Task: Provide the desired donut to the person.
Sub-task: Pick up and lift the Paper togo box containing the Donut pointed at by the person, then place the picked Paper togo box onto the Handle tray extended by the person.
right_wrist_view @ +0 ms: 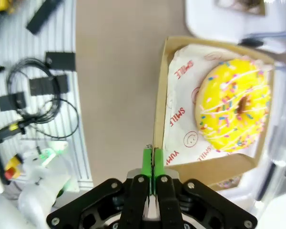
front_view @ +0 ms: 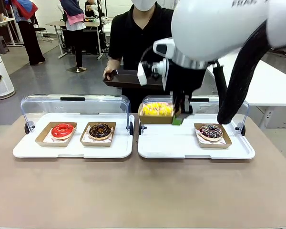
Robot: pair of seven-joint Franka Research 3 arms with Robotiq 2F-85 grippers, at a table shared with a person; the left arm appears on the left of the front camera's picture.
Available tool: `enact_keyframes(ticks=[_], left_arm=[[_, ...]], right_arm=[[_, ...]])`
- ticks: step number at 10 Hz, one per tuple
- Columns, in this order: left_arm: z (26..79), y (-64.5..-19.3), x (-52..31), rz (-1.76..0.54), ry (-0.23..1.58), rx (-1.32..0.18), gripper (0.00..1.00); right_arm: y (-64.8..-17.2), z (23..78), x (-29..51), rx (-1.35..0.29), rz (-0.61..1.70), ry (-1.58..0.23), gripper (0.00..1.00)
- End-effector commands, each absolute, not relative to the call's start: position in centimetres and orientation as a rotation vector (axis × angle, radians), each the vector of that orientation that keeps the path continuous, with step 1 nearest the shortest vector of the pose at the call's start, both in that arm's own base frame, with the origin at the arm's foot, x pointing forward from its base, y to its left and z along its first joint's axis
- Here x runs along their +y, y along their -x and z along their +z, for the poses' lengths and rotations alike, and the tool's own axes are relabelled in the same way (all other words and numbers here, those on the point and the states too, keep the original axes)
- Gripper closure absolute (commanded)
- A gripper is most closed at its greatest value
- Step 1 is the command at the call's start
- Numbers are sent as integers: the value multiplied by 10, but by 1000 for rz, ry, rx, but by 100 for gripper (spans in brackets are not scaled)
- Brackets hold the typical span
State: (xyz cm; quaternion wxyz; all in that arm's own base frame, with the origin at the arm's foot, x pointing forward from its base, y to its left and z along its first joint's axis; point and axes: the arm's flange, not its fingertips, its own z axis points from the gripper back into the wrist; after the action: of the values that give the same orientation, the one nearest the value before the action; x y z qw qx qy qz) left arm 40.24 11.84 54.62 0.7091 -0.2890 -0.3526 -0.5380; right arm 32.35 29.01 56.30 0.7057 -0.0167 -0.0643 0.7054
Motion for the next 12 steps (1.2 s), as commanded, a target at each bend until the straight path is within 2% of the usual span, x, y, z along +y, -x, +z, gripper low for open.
enact_keyframes(ticks=[1,4,5,12], left_arm=[[547,-402,118,-1193,652,-796,0],[547,-402,118,-1193,652,-796,0],[547,-402,118,-1193,652,-796,0],[547,-402,118,-1193,652,-796,0]], right_arm=[[-331,591,301,-158,1522,68,100],[-350,599,291,-181,1547,-5,100],[-332,607,296,-198,1536,50,100],[-332,607,296,-198,1536,50,100]])
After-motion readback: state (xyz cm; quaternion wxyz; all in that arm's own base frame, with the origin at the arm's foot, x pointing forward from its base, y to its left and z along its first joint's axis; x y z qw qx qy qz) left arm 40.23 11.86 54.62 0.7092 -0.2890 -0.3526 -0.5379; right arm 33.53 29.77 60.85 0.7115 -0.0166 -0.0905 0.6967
